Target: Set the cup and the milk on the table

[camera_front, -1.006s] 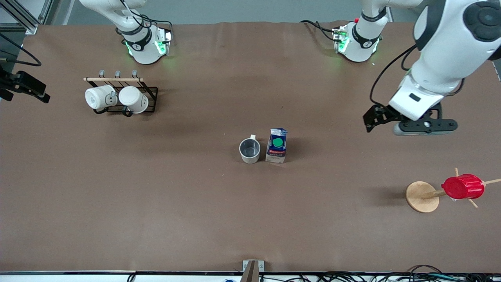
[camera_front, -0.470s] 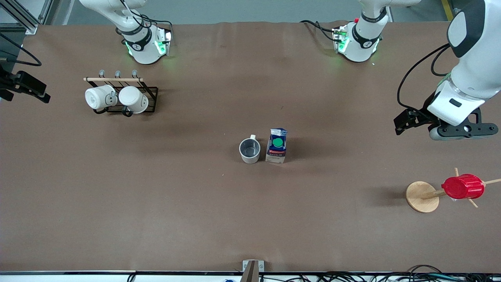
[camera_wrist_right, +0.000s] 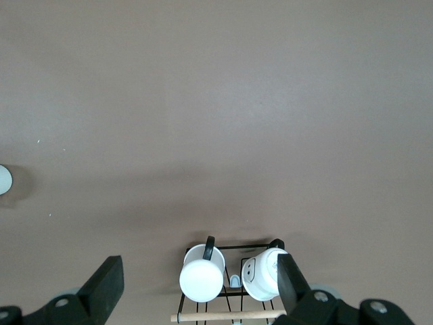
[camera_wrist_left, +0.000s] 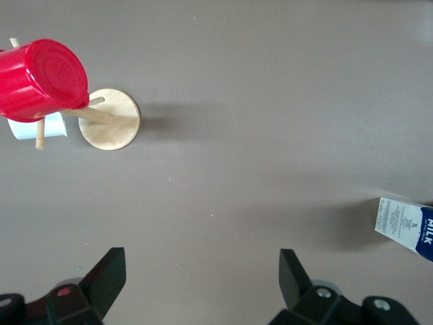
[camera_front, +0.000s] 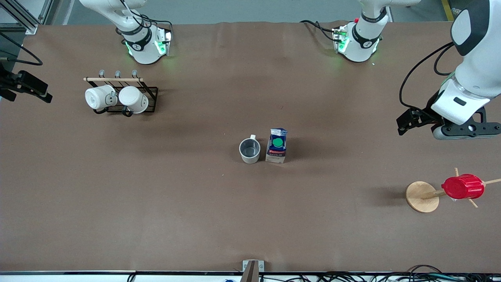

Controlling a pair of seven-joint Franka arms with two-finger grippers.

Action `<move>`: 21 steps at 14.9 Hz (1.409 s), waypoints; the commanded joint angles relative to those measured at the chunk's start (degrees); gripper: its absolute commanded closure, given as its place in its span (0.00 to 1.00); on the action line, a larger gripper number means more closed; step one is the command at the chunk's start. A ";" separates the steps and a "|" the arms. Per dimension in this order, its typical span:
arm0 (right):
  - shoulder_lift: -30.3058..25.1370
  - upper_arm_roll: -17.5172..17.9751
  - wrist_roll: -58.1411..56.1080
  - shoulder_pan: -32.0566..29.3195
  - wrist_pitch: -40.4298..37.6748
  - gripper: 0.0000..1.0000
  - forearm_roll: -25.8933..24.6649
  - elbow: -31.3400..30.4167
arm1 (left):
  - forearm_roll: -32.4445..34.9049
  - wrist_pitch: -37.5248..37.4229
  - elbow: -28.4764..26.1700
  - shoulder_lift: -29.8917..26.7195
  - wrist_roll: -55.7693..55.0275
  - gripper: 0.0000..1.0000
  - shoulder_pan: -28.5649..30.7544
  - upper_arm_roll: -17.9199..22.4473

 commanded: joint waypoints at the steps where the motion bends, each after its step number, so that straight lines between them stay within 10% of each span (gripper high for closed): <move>1: -0.02 0.39 -0.61 -0.76 -0.48 0.00 1.38 0.23 | -0.77 -5.32 4.89 0.51 0.75 0.00 0.28 -0.29; 12: -0.02 0.39 -0.61 -0.68 -0.83 0.00 1.38 0.23 | -1.92 -15.44 8.43 -0.80 1.36 0.01 -0.16 -0.47; 21: -0.02 0.39 -0.61 -0.68 -0.83 0.00 1.38 0.23 | -1.30 -8.85 -0.10 -6.51 1.63 0.03 -0.07 -1.44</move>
